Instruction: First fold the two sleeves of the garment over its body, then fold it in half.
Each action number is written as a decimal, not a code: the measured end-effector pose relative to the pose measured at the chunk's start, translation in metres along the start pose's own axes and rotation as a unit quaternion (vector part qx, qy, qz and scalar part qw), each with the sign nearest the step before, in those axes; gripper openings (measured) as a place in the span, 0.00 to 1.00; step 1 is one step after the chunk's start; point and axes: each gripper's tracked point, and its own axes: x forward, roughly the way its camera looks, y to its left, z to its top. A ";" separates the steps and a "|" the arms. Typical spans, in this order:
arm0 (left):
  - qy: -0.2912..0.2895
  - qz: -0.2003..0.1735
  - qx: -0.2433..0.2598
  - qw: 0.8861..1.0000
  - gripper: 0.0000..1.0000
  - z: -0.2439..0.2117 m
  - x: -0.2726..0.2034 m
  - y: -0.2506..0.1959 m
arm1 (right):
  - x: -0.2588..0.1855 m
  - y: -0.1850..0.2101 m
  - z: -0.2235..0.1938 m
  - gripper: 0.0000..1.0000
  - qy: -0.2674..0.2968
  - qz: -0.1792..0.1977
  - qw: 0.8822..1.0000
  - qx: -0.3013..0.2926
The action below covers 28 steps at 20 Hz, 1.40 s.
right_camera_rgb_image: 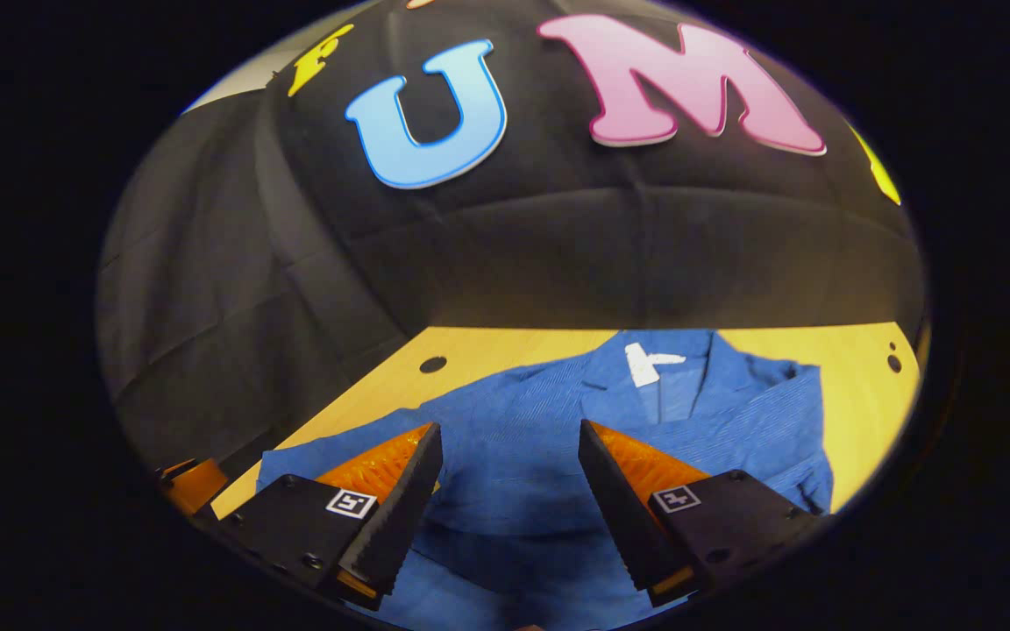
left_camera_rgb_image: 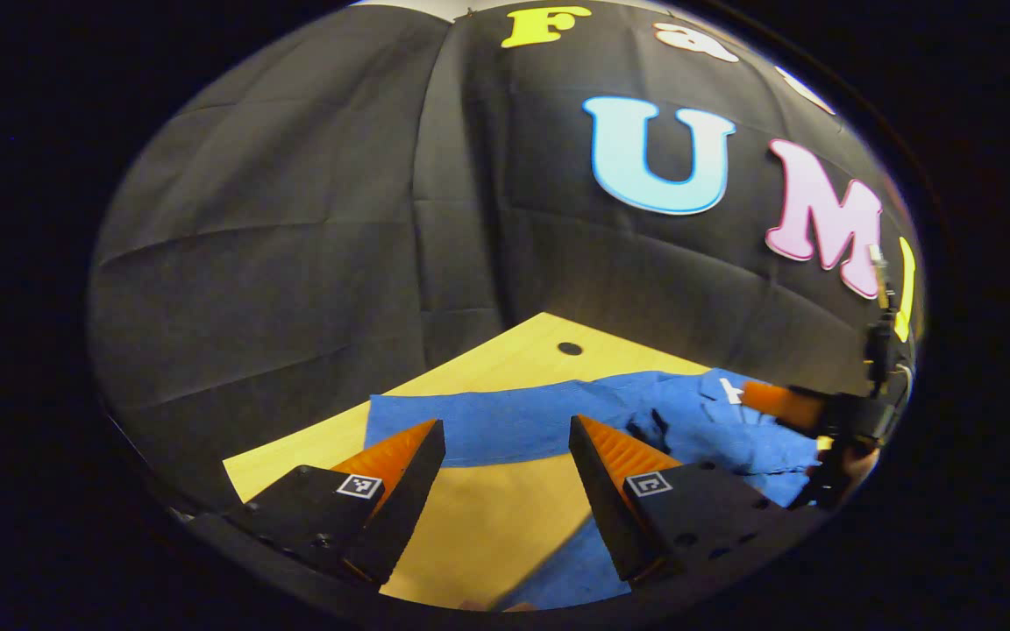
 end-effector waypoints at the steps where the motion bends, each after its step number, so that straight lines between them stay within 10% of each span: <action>1: 0.009 0.014 -0.011 1.000 0.83 -0.004 0.011 0.013 | -0.011 -0.007 0.011 0.98 -0.027 -0.009 0.999 -0.016; 8: 0.113 0.096 -0.051 0.988 0.84 -0.035 0.083 0.098 | -0.085 -0.013 0.052 0.98 -0.150 -0.008 0.980 -0.131; 20: 0.247 0.078 0.007 0.966 0.84 -0.032 0.109 0.083 | -0.140 -0.033 0.052 1.00 -0.166 -0.037 0.969 -0.179; 22: 0.272 0.055 0.022 0.961 0.77 -0.028 0.111 0.078 | -0.146 -0.039 0.052 1.00 -0.170 -0.046 0.967 -0.185; 28: 0.291 0.031 0.030 0.956 0.13 -0.027 0.117 0.059 | -0.151 -0.062 0.030 1.00 -0.135 -0.068 0.975 -0.164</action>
